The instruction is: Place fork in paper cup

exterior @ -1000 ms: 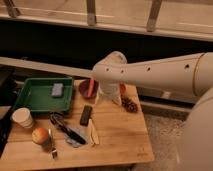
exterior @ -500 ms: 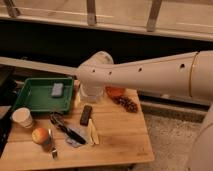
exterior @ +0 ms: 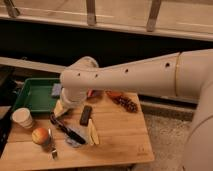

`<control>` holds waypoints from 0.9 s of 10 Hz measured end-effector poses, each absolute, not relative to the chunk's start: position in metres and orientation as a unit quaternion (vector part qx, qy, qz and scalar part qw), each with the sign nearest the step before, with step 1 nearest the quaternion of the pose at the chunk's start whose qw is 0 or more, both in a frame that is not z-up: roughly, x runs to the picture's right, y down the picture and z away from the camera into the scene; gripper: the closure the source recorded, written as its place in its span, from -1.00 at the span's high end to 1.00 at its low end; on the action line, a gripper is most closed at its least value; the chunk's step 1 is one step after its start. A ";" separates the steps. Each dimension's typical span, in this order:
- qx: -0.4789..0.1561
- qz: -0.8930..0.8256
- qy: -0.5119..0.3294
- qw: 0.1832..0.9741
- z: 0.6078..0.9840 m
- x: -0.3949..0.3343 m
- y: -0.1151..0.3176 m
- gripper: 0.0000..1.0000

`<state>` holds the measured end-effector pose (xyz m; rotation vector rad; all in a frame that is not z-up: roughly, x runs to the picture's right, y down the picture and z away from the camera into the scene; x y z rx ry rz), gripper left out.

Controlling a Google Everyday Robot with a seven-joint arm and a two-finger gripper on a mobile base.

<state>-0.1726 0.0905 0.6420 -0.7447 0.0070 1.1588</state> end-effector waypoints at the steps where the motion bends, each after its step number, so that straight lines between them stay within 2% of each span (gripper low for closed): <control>1: -0.351 0.517 -0.002 0.781 0.639 -0.187 0.095 0.42; 6: -0.355 0.507 -0.003 0.785 0.637 -0.193 0.099 0.42; 9: -0.367 0.499 -0.003 0.785 0.649 -0.204 0.108 0.42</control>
